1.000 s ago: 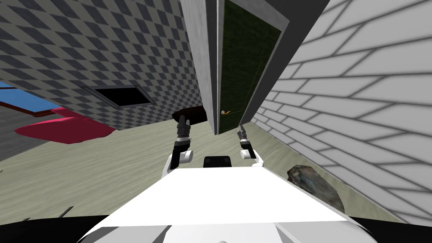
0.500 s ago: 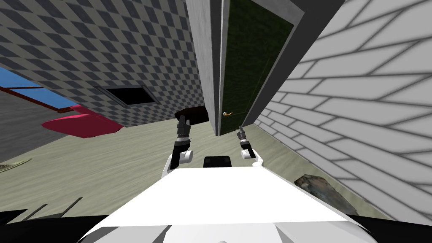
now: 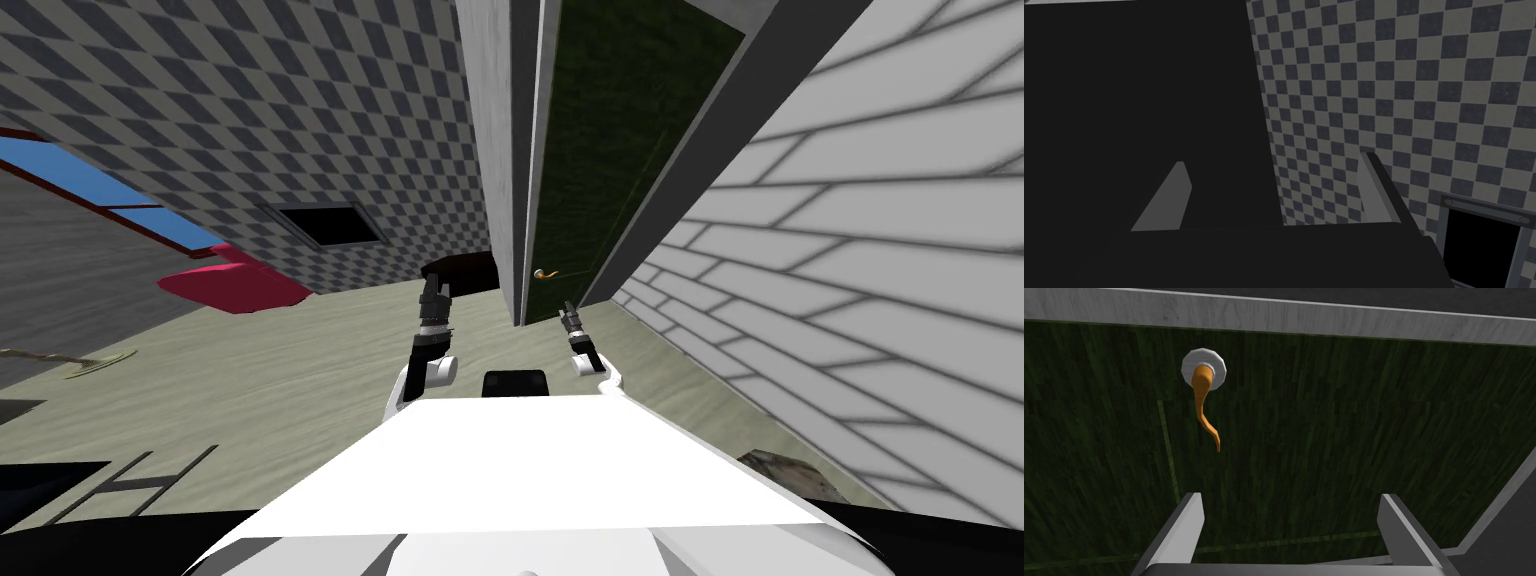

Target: Pull the door open

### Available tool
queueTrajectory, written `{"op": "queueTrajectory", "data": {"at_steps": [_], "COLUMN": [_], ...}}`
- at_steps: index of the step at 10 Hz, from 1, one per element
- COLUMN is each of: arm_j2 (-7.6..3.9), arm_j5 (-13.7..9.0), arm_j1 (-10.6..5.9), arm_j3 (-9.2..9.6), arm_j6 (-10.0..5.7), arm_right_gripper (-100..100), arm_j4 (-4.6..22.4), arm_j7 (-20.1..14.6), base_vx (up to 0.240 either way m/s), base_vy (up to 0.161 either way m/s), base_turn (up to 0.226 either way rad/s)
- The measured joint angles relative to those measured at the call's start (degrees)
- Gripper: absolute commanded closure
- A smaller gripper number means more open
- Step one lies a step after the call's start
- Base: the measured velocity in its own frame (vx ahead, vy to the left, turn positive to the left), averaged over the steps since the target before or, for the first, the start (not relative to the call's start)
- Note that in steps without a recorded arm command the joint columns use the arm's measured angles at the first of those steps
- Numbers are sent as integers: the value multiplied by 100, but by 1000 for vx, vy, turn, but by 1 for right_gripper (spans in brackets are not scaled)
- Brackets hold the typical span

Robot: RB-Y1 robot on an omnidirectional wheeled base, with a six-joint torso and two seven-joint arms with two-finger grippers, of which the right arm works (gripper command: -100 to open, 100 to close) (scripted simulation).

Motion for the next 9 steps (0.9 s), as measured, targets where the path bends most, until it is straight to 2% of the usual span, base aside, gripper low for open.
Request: {"op": "queueTrajectory", "data": {"at_steps": [9], "arm_j2": [-306], "arm_j5": [-107], "arm_j1": [-412], "arm_j3": [188], "arm_j6": [-156], "arm_right_gripper": [-100], "arm_j4": [997], "arm_j7": [-200], "base_vx": [88], "base_vy": [-44], "base_turn": [86]}}
